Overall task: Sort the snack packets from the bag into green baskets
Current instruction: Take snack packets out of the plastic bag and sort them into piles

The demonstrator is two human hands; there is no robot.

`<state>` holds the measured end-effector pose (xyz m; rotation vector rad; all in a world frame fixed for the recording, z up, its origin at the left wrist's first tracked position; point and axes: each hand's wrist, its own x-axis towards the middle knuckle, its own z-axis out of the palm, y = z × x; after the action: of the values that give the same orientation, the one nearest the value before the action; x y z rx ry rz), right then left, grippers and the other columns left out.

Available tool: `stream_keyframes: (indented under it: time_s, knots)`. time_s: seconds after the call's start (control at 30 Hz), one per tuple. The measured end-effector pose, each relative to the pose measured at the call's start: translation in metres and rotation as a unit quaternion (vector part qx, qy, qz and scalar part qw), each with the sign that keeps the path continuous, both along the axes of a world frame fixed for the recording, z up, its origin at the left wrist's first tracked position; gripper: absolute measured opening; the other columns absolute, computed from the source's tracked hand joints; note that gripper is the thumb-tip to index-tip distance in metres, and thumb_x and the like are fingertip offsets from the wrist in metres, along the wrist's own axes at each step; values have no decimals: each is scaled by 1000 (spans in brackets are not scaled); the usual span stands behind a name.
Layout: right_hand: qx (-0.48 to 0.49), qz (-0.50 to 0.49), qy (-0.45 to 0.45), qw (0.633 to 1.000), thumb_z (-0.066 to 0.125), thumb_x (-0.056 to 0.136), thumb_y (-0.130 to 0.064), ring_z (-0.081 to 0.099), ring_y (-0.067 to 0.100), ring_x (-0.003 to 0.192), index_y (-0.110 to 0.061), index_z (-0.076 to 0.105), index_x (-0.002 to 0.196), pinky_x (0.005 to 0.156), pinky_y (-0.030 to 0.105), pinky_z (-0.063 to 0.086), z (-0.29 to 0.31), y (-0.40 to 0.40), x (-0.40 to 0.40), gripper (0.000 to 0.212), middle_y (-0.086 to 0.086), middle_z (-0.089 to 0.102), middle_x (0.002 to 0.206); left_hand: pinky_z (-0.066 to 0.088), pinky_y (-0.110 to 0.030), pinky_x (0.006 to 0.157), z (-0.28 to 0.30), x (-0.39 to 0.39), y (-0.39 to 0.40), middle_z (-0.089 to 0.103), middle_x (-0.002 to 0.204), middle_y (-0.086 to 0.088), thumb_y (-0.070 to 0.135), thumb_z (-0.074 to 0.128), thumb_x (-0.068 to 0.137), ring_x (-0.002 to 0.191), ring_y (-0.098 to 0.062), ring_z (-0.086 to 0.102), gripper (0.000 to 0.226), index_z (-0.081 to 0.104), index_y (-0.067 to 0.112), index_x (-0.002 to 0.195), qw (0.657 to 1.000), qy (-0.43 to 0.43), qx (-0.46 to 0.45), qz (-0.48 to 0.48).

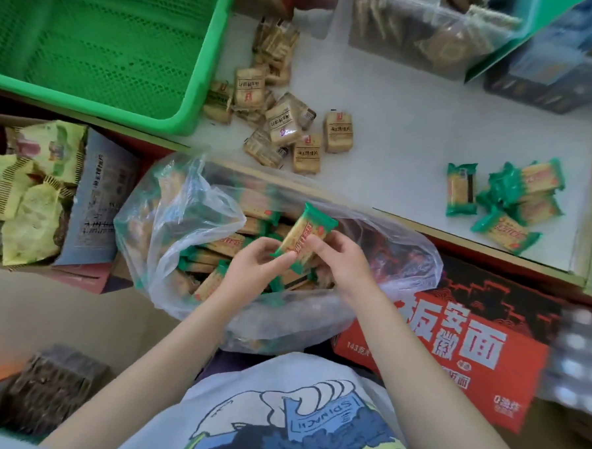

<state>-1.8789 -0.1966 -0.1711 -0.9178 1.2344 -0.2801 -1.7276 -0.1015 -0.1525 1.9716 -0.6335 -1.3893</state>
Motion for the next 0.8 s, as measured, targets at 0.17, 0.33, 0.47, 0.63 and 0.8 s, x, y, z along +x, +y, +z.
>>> stream_keyframes:
  time_s: [0.17, 0.33, 0.47, 0.63, 0.8]
  knots:
    - [37, -106, -80, 990, 77, 87, -15, 67, 31, 105, -14, 61, 118, 93, 46, 55, 29, -31, -68, 35, 11, 71, 113, 61, -34, 68, 28, -51, -72, 73, 93, -9, 17, 71, 91, 81, -21, 72, 14, 63, 8, 98, 963, 226, -14, 147]
    - [20, -173, -86, 981, 69, 89, -23, 70, 22, 85, -15, 58, 116, 66, 31, 56, 60, -72, -156, 30, 7, 73, 100, 52, -21, 57, 33, -109, -145, 73, 86, -3, 20, 70, 89, 73, -13, 68, 11, 68, 12, 97, 963, 267, -13, 41]
    - [-4, -152, -7, 988, 64, 97, -18, 63, 18, 67, -12, 64, 105, 50, 25, 45, 54, -96, -224, 10, 1, 71, 82, 51, -19, 60, 18, -174, -187, 74, 92, 1, 27, 72, 90, 75, -9, 68, 13, 70, 20, 101, 980, 183, -25, -68]
    - [-58, -201, 122, 970, 70, 94, -20, 70, 17, 89, -15, 62, 120, 63, 26, 56, 23, -135, -290, 28, 3, 70, 108, 41, -37, 104, -26, -224, -196, 58, 136, -4, 40, 50, 101, 124, -22, 52, 41, 58, 20, 136, 919, -237, -63, -309]
    - [-105, -223, 186, 951, 66, 97, -20, 69, 16, 99, -10, 61, 123, 70, 26, 61, -13, -173, -297, 28, 7, 67, 119, 19, -39, 116, -49, -230, -178, 53, 144, 3, 44, 35, 105, 137, -19, 38, 43, 55, 25, 138, 879, -303, -55, -365]
